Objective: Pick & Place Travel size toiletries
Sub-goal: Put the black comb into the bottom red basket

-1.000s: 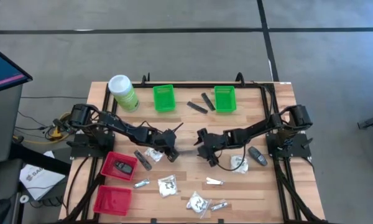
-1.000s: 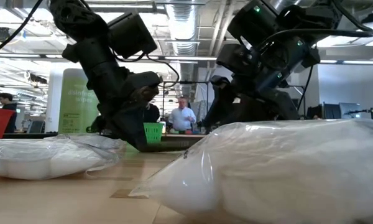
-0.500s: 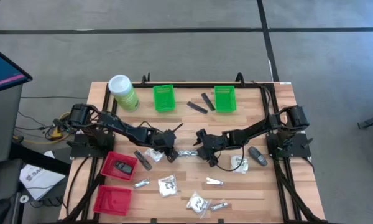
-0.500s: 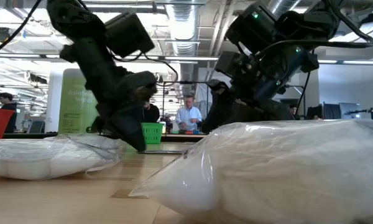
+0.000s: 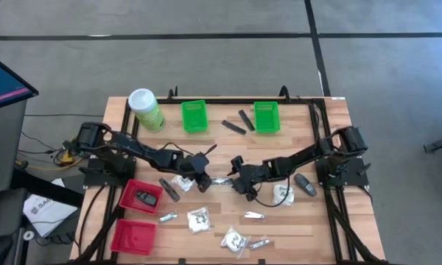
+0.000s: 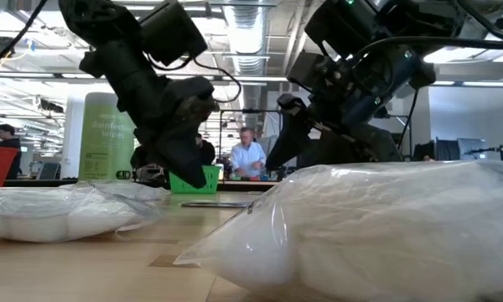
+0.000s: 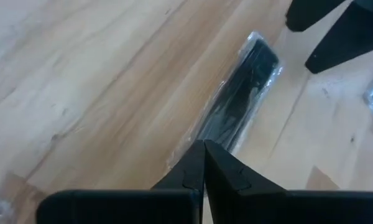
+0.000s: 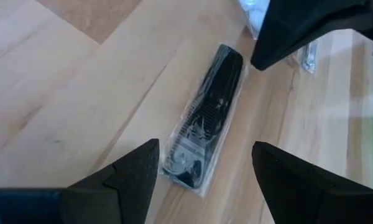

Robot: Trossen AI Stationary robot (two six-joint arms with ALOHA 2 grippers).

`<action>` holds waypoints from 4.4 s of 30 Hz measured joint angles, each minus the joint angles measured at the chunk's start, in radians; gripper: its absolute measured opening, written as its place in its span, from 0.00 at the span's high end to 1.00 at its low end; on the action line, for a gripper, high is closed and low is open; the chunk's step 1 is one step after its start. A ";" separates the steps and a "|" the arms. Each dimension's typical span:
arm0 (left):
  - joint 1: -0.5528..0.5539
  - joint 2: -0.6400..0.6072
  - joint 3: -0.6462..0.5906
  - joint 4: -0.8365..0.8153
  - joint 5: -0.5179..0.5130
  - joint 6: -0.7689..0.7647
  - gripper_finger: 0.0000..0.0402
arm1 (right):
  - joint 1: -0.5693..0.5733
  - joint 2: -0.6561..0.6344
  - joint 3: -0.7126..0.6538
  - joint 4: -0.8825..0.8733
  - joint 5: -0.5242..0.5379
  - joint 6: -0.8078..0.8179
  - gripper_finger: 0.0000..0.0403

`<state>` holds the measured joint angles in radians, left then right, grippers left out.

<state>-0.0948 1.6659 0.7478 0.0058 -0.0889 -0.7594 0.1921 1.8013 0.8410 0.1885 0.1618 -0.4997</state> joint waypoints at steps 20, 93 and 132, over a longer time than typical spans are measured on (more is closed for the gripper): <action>0.024 0.068 0.004 0.018 0.063 -0.007 1.00 | 0.003 0.003 0.000 0.021 -0.034 0.028 0.38; 0.051 -0.493 0.001 0.032 -0.297 0.074 1.00 | -0.355 -0.260 0.368 -0.536 -0.142 0.508 1.00; 0.062 -0.569 0.003 0.569 -0.327 0.131 0.92 | -0.421 -0.276 0.543 -0.101 -0.592 1.238 1.00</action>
<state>-0.0324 1.0968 0.7509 0.5744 -0.4161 -0.6288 -0.2287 1.5254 1.3838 0.0879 -0.4306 0.7384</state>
